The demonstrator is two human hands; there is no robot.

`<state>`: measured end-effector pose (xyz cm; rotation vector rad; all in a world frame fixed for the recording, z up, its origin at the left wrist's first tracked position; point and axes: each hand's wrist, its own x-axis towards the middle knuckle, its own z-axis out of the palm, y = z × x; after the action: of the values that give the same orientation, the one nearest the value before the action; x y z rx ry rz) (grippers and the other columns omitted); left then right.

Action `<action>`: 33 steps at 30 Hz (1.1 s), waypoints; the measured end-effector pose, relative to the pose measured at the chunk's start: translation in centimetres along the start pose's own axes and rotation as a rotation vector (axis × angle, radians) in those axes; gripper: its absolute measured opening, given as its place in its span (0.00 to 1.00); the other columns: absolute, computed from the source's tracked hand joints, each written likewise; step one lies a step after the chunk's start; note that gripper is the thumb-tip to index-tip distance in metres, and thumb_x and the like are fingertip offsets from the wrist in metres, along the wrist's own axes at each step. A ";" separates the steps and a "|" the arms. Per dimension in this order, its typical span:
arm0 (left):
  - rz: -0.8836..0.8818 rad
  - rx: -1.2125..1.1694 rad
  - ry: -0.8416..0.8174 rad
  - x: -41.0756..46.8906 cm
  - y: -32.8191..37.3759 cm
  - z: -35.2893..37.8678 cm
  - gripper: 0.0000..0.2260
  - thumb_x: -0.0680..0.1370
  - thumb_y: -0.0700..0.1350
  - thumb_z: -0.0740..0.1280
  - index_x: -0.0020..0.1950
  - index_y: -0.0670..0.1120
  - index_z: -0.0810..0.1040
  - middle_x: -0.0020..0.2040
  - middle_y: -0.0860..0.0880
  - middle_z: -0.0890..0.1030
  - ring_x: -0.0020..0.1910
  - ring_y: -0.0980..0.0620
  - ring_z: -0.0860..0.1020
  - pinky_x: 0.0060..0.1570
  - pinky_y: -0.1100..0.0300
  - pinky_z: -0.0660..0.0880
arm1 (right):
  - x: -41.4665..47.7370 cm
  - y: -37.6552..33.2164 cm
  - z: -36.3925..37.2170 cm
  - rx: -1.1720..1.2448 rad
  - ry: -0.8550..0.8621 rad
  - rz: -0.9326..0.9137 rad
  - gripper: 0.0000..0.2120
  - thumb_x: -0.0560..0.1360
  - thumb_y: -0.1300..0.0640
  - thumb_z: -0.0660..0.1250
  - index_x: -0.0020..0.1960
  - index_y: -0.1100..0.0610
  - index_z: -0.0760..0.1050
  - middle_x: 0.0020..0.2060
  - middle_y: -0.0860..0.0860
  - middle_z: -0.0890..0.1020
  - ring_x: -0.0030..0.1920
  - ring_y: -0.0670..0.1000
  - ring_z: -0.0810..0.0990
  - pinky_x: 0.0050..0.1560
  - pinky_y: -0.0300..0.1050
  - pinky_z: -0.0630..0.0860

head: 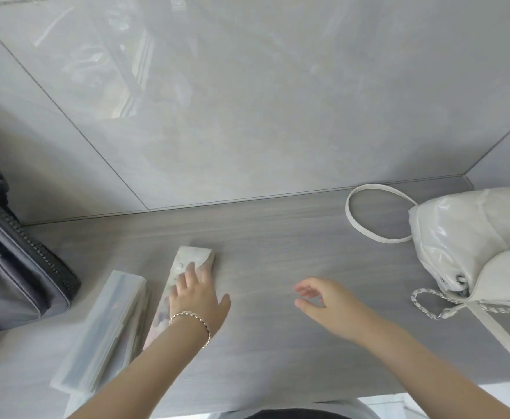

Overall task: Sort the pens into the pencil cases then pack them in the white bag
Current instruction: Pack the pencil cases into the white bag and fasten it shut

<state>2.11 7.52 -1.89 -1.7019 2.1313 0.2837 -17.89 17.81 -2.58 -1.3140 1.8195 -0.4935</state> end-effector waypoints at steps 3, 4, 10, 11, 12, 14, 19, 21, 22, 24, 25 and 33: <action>0.227 -0.075 -0.066 0.0 4.1 -2.3 0.20 0.79 0.55 0.54 0.67 0.48 0.65 0.65 0.49 0.73 0.63 0.48 0.72 0.59 0.56 0.69 | -1.7 1.5 -2.3 -0.071 0.029 0.014 0.12 0.76 0.53 0.63 0.59 0.53 0.73 0.57 0.46 0.78 0.53 0.40 0.73 0.54 0.32 0.66; 0.242 -0.087 -0.113 0.0 4.5 -2.9 0.19 0.79 0.56 0.54 0.66 0.49 0.67 0.62 0.50 0.75 0.61 0.48 0.74 0.58 0.56 0.70 | -1.7 1.6 -2.6 -0.088 0.031 0.009 0.12 0.76 0.53 0.63 0.59 0.52 0.74 0.57 0.46 0.78 0.53 0.40 0.73 0.55 0.32 0.66; 0.480 -0.014 -0.070 -1.4 13.9 -5.0 0.19 0.79 0.56 0.53 0.66 0.49 0.67 0.61 0.51 0.76 0.61 0.48 0.74 0.56 0.57 0.70 | -6.9 6.7 -12.5 -0.351 0.277 0.079 0.13 0.75 0.57 0.66 0.59 0.53 0.75 0.57 0.48 0.76 0.55 0.47 0.74 0.56 0.39 0.67; 0.508 -0.004 -0.059 -1.8 15.2 -5.1 0.19 0.79 0.56 0.53 0.66 0.49 0.67 0.61 0.51 0.76 0.61 0.48 0.75 0.56 0.57 0.70 | -7.8 7.7 -14.2 -0.389 0.334 0.098 0.14 0.74 0.58 0.67 0.59 0.54 0.75 0.57 0.49 0.75 0.58 0.49 0.73 0.57 0.40 0.67; 0.535 0.006 -0.055 -2.2 16.8 -5.4 0.19 0.79 0.56 0.53 0.66 0.49 0.67 0.61 0.51 0.76 0.61 0.48 0.75 0.57 0.57 0.70 | -8.8 8.9 -16.0 -0.435 0.375 0.117 0.16 0.73 0.58 0.68 0.61 0.54 0.74 0.58 0.50 0.73 0.61 0.50 0.71 0.58 0.41 0.67; 0.562 0.020 -0.063 -2.7 17.9 -5.4 0.19 0.79 0.56 0.53 0.67 0.49 0.67 0.61 0.51 0.76 0.61 0.48 0.74 0.57 0.56 0.70 | -9.0 10.5 -18.2 -0.623 0.333 0.199 0.22 0.72 0.56 0.68 0.65 0.52 0.69 0.62 0.50 0.69 0.65 0.51 0.67 0.62 0.43 0.65; 0.598 0.033 -0.075 -4.1 19.6 -4.9 0.19 0.79 0.56 0.52 0.67 0.50 0.67 0.62 0.51 0.75 0.62 0.49 0.74 0.58 0.56 0.69 | -8.6 13.7 -21.1 -0.946 0.262 0.338 0.22 0.72 0.55 0.66 0.64 0.51 0.65 0.62 0.48 0.69 0.64 0.51 0.65 0.60 0.43 0.65; 0.590 -0.003 -0.096 -4.3 19.2 -4.6 0.19 0.79 0.56 0.53 0.66 0.51 0.67 0.62 0.52 0.75 0.62 0.50 0.74 0.60 0.57 0.69 | -7.9 14.5 -21.4 -0.935 0.206 0.338 0.22 0.71 0.57 0.67 0.64 0.52 0.66 0.63 0.46 0.71 0.65 0.51 0.64 0.61 0.44 0.64; 0.582 -0.024 -0.104 -4.4 18.8 -4.6 0.18 0.79 0.56 0.53 0.66 0.51 0.67 0.62 0.53 0.76 0.62 0.50 0.74 0.60 0.58 0.69 | -7.7 14.6 -21.7 -0.915 0.173 0.340 0.22 0.70 0.57 0.68 0.63 0.53 0.67 0.62 0.46 0.72 0.64 0.51 0.65 0.60 0.44 0.63; 0.569 -0.090 -0.118 -4.5 18.1 -4.4 0.17 0.78 0.56 0.54 0.64 0.52 0.69 0.60 0.54 0.77 0.60 0.51 0.75 0.59 0.59 0.70 | -7.4 14.4 -22.4 -0.934 0.106 0.319 0.19 0.68 0.57 0.70 0.58 0.54 0.71 0.58 0.47 0.75 0.61 0.51 0.70 0.53 0.45 0.65; 0.565 -0.130 -0.122 -4.6 17.6 -4.4 0.16 0.78 0.56 0.55 0.63 0.52 0.70 0.58 0.55 0.78 0.58 0.52 0.76 0.58 0.59 0.71 | -7.3 14.0 -22.5 -0.949 0.079 0.294 0.18 0.68 0.57 0.70 0.56 0.54 0.71 0.56 0.48 0.76 0.60 0.51 0.71 0.50 0.45 0.65; 0.597 -0.595 0.132 -6.2 15.4 -7.5 0.07 0.76 0.52 0.62 0.51 0.53 0.76 0.40 0.60 0.76 0.42 0.58 0.77 0.45 0.65 0.73 | -7.6 2.5 -19.5 -0.866 0.006 -0.039 0.15 0.71 0.50 0.68 0.55 0.51 0.70 0.44 0.45 0.74 0.48 0.47 0.71 0.35 0.39 0.61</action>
<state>-13.04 13.74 6.15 -1.3086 2.8121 1.0900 -34.02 22.91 10.07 -1.8945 2.0987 0.3331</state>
